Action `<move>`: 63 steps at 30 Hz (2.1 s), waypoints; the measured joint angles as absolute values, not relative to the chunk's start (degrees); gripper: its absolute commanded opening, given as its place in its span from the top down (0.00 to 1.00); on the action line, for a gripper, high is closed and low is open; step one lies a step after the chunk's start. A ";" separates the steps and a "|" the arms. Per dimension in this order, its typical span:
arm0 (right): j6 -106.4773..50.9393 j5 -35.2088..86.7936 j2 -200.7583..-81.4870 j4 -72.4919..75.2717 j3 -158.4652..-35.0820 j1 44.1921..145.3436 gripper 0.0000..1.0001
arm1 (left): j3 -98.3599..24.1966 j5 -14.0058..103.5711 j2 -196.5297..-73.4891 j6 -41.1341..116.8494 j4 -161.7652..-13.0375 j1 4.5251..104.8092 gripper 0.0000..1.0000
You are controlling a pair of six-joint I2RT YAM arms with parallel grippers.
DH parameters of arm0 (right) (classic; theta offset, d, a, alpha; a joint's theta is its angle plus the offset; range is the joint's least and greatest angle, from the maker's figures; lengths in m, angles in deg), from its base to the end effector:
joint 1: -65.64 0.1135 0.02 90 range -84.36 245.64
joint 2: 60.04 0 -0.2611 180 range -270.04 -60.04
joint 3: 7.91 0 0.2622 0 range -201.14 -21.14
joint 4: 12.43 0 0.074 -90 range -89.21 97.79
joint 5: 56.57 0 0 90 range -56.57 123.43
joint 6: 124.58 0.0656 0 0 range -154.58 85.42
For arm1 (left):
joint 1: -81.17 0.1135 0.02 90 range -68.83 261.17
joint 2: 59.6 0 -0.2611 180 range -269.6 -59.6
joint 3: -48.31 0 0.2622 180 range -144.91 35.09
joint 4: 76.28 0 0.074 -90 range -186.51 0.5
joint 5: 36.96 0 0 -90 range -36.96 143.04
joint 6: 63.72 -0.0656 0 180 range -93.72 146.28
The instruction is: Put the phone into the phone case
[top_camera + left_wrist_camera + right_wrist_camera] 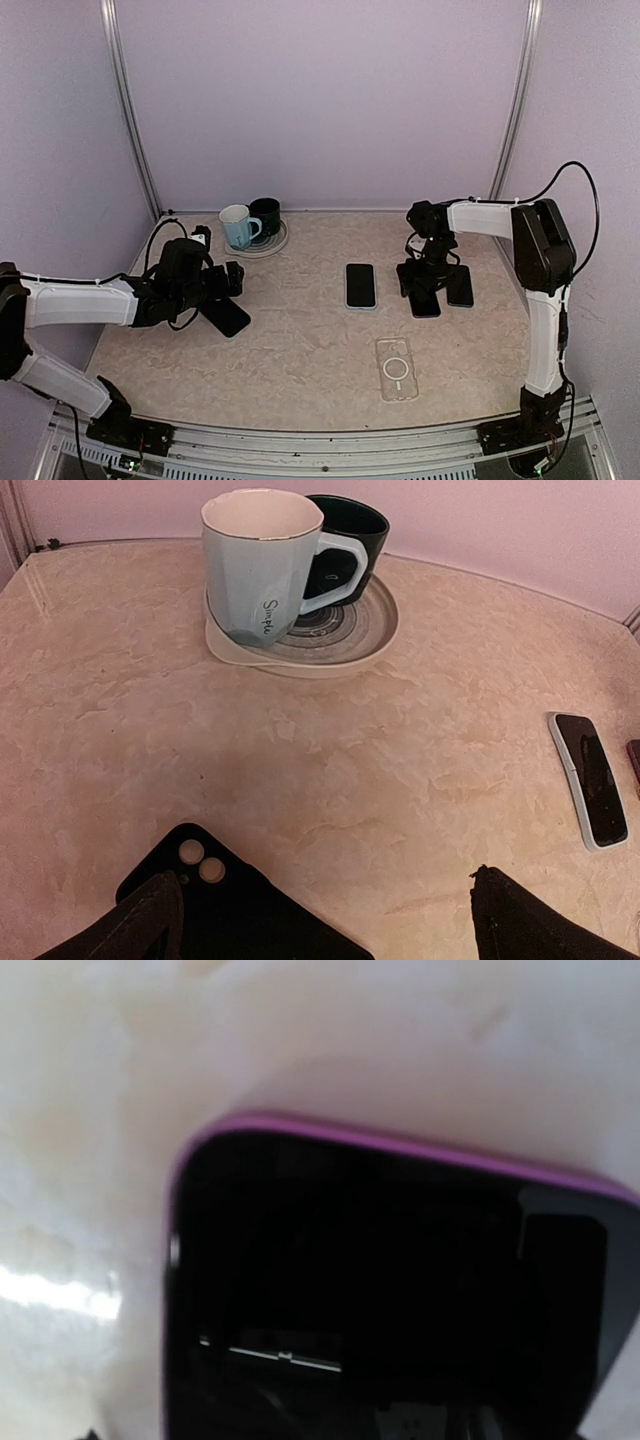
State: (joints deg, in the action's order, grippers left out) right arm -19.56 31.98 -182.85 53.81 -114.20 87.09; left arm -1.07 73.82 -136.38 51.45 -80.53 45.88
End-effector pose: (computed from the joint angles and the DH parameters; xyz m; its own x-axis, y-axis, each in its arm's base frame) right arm 0.4000 0.1590 0.1199 -0.9873 -0.1096 -0.1152 -0.1167 0.9915 0.0569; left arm 0.2651 -0.1591 0.1760 -0.5125 -0.1244 -0.8496 0.0836 0.9775 -0.1936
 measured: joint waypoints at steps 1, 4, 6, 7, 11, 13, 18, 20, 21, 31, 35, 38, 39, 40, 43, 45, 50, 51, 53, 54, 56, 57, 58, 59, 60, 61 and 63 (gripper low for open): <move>-19.51 31.98 -182.85 53.92 -114.20 87.07 0.04 | -1.07 73.82 -136.33 51.45 -80.53 45.88 0.01; -19.43 32.29 -182.82 54.14 -114.00 87.07 0.04 | -1.07 73.80 -136.16 51.45 -80.51 45.88 0.01; -19.34 32.64 -182.80 54.35 -113.93 87.07 0.04 | -1.07 73.80 -136.16 51.45 -80.51 45.88 0.01; -19.32 32.68 -182.80 54.42 -113.93 87.07 0.04 | -1.07 73.80 -136.16 51.45 -80.51 45.88 0.01; -19.27 33.07 -182.80 55.12 -113.93 87.07 0.04 | -1.07 73.60 -136.16 51.45 -80.49 45.88 0.01; -19.23 33.07 -182.76 55.45 -113.93 87.07 0.04 | -1.07 73.51 -136.16 51.45 -80.49 45.88 0.01; -19.10 33.03 -182.74 55.97 -113.87 87.05 0.07 | -1.07 73.40 -136.16 51.45 -80.49 45.88 0.01; -19.12 32.99 -182.74 55.97 -113.85 87.05 0.11 | -1.07 73.40 -136.16 51.47 -80.49 45.88 0.01; -19.12 32.96 -182.74 55.99 -113.85 87.05 0.15 | -1.07 73.40 -136.16 51.45 -80.49 45.88 0.01; -18.86 31.67 -182.56 55.95 -113.80 87.05 0.41 | -1.07 73.40 -136.16 51.45 -80.49 45.88 0.01; -18.68 31.81 -182.39 55.95 -113.80 87.12 0.43 | -1.07 73.38 -136.16 51.45 -80.49 45.88 0.01; -18.14 32.33 -181.75 55.29 -113.41 87.49 0.44 | -1.07 73.36 -136.16 51.45 -80.47 45.88 0.01; -17.87 32.61 -181.25 54.86 -113.02 87.68 0.44 | -1.07 73.34 -136.16 51.45 -80.49 45.88 0.01; -17.33 33.20 -180.07 53.87 -111.90 88.08 0.44 | -1.07 73.21 -136.16 51.45 -80.47 45.88 0.01; -15.56 34.89 -175.09 51.71 -108.32 89.96 0.49 | -1.07 72.73 -136.16 50.94 -80.29 45.59 0.01; -13.87 36.61 -170.52 50.05 -105.45 92.23 0.49 | -1.07 72.59 -136.05 49.54 -79.92 44.68 0.02; -8.37 41.36 -159.92 46.03 -98.83 100.45 0.48 | -1.07 73.69 -135.46 40.95 -77.23 33.81 0.06; -7.27 41.97 -158.47 45.44 -97.56 102.02 0.49 | -1.10 73.32 -135.55 38.92 -76.71 30.95 0.08; -4.24 43.26 -155.59 43.84 -94.04 106.15 0.49 | -1.71 72.42 -136.49 34.92 -76.42 25.64 0.11; -2.77 43.67 -154.61 43.40 -92.54 108.05 0.49 | -2.60 72.05 -137.80 32.65 -76.36 22.49 0.12; 0.73 44.77 -152.88 42.27 -89.23 112.34 0.49 | -4.90 71.90 -141.53 28.89 -76.45 17.36 0.12; 3.04 45.40 -152.14 41.66 -87.31 114.94 0.49 | -6.17 72.25 -143.81 26.97 -76.47 15.10 0.12; 4.90 45.82 -151.70 41.22 -85.89 116.88 0.49 | -7.06 72.73 -145.75 26.11 -76.47 13.40 0.12; 6.93 46.38 -151.41 40.87 -84.62 118.98 0.49 | -7.85 73.27 -147.72 25.09 -76.60 11.65 0.12; 8.57 46.78 -151.31 40.63 -83.64 120.75 0.49 | -8.38 73.58 -149.49 24.45 -77.04 10.30 0.12; 10.41 47.32 -151.28 40.61 -82.81 122.55 0.49 | -8.51 73.69 -150.69 24.23 -77.41 9.60 0.12; 14.12 48.59 -151.31 41.00 -81.61 126.09 0.50 | -8.51 73.95 -151.92 24.08 -78.74 9.31 0.12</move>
